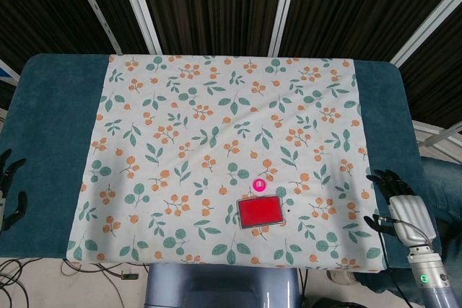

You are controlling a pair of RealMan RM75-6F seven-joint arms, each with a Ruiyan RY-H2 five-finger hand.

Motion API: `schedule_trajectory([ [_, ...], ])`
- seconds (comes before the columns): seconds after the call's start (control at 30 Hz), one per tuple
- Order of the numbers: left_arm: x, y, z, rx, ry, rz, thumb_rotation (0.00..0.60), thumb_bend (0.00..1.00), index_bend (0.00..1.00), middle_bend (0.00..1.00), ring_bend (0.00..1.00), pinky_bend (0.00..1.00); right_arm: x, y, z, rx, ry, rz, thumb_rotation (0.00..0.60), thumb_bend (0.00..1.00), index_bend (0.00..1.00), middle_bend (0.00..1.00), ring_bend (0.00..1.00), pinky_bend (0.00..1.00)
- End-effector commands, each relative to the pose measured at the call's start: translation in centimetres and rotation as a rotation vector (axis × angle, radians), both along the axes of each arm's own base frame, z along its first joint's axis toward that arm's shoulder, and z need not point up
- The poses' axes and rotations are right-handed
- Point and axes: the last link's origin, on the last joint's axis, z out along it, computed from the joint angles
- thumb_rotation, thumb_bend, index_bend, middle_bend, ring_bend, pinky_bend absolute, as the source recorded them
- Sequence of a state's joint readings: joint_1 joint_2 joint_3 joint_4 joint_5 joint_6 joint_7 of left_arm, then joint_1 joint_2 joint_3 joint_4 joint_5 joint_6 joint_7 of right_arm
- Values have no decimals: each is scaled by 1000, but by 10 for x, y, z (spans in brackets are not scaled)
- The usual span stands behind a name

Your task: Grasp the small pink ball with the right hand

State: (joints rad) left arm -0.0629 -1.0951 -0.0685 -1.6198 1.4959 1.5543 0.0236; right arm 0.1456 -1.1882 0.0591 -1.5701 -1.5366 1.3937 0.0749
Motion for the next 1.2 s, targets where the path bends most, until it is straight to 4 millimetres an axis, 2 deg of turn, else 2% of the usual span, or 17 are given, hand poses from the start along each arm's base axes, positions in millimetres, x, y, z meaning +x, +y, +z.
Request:
schedule_trajectory([
  [0.03, 0, 0, -1, -3, -1, -1, 600, 554, 146, 0, 59, 43, 12, -23, -8, 38, 6, 41, 600, 228, 191, 195, 119, 225],
  [0.3, 0, 0, -1, -7, -7, 8, 600, 554, 146, 0, 59, 43, 51, -75, -34, 132, 13, 51, 600, 269, 219, 216, 119, 225],
  [0.47, 0, 1, 0, -8, -14, 10, 600, 554, 146, 0, 59, 43, 74, -96, -58, 166, 51, 50, 600, 269, 240, 233, 120, 225],
  [0.9, 0, 2, 1, -14, -32, 14, 600, 554, 146, 0, 59, 43, 118, -115, -134, 275, 55, 44, 600, 268, 289, 285, 126, 225],
  [1.2, 0, 3, 1, -17, -40, 15, 600, 554, 146, 0, 59, 43, 134, -112, -160, 319, 71, 62, 600, 272, 320, 316, 135, 225],
])
